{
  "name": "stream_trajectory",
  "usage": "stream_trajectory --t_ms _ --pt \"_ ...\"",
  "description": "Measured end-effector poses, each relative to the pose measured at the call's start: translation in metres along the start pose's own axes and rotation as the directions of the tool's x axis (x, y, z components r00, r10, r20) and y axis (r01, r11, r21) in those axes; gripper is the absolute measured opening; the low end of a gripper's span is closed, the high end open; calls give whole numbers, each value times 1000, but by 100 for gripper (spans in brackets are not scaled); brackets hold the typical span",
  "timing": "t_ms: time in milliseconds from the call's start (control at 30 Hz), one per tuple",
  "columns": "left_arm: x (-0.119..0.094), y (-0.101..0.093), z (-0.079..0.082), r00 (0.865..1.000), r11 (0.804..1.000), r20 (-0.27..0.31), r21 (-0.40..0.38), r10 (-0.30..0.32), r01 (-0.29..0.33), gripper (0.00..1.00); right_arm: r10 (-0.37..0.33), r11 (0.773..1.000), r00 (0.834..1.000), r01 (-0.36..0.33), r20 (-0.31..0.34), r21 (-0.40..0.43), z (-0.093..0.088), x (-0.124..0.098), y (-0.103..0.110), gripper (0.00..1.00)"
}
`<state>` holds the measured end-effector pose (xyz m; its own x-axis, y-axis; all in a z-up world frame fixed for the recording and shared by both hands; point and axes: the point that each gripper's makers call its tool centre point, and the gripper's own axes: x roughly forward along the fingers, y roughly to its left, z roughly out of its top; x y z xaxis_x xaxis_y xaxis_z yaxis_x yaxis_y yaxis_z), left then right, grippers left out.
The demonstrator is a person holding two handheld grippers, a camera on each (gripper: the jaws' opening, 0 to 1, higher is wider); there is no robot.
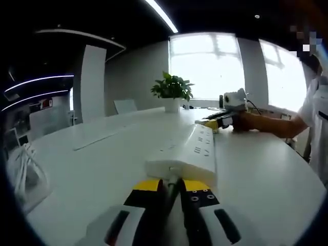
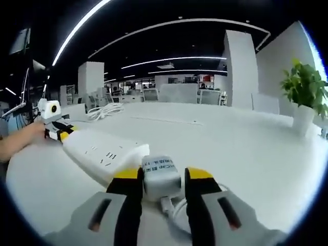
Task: Straighten the power strip on the desk, plug the charger into it
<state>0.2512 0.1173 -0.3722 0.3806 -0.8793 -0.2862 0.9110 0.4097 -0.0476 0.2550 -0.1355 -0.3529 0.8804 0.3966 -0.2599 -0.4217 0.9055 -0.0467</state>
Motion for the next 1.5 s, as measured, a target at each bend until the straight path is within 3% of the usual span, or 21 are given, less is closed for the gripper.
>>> stream_trajectory --t_ms 367,500,1233,1500 --pt "0 -1 0 1000 1000 0 1 1 -1 17 -20 999 1000 20 6 -34 1 6 -6 28" --pt "0 -1 0 1000 1000 1 2 1 -1 17 -30 994 1000 29 0 -107 -2 7 -4 28" --pt "0 0 0 1000 1000 1 3 1 -1 17 24 999 1000 -24 -19 -28 -1 10 -4 28" --pt "0 0 0 1000 1000 1 3 1 -1 17 32 999 999 -33 -23 -42 0 8 0 28"
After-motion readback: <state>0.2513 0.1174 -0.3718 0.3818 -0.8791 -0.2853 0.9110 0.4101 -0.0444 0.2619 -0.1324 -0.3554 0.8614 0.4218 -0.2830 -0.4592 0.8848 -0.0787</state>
